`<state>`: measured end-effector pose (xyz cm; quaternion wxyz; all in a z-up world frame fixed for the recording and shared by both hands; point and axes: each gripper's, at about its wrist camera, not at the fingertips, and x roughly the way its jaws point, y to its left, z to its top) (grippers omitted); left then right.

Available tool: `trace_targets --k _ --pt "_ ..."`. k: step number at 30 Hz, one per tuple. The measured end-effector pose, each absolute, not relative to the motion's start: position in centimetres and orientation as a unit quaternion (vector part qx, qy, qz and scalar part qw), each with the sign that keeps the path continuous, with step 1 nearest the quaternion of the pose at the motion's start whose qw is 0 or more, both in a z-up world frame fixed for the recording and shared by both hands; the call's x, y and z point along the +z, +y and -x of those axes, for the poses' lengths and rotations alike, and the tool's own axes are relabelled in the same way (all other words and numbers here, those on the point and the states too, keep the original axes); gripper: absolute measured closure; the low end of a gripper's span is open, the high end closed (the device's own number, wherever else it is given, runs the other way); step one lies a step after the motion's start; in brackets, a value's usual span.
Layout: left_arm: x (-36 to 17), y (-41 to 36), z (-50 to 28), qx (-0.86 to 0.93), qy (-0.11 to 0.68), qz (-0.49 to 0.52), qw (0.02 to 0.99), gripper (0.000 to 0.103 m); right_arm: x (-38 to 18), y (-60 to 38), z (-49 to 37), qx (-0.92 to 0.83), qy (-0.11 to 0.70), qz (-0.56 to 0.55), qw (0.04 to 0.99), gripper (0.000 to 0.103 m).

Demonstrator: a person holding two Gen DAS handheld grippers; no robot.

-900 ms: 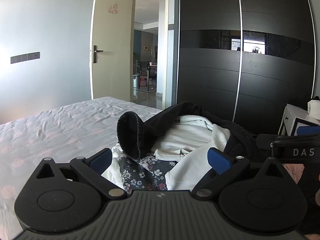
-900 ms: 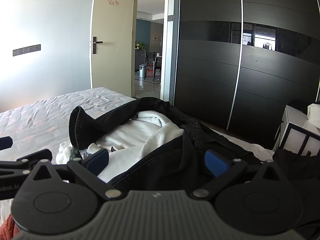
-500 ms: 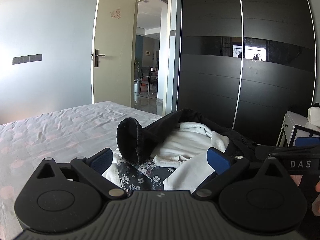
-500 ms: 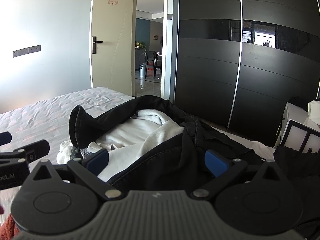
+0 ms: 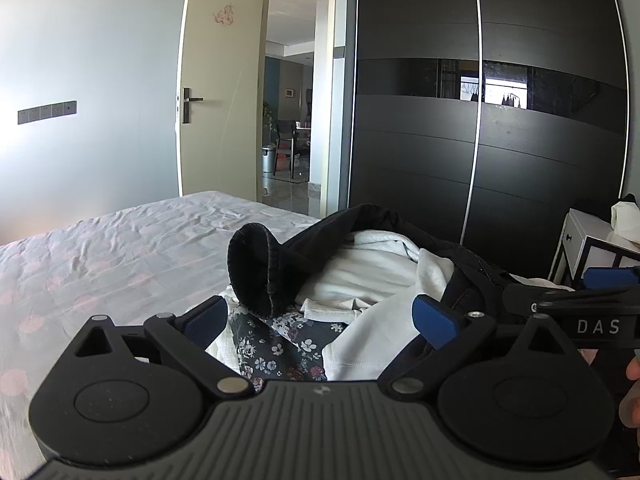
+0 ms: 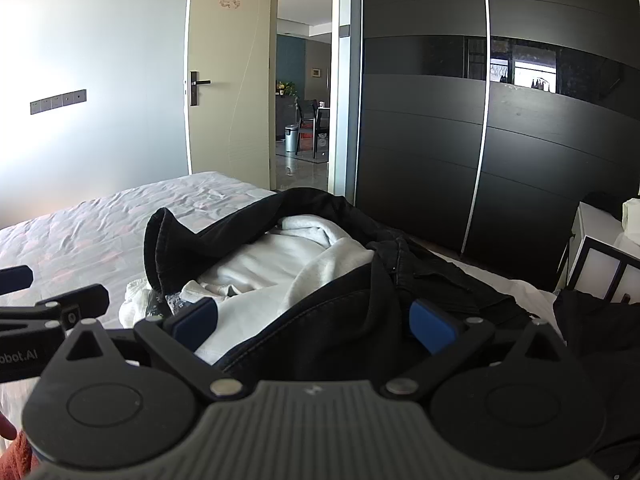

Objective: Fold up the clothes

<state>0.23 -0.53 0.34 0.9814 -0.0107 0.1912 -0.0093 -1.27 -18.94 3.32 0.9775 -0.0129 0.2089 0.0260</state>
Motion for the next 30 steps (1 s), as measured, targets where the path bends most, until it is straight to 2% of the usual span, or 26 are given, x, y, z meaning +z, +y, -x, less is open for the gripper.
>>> trace_targets --k 30 --pt "0.36 -1.05 -0.42 -0.01 0.219 0.018 0.976 0.0 3.78 -18.94 2.03 0.02 0.207 0.017 0.978 0.0"
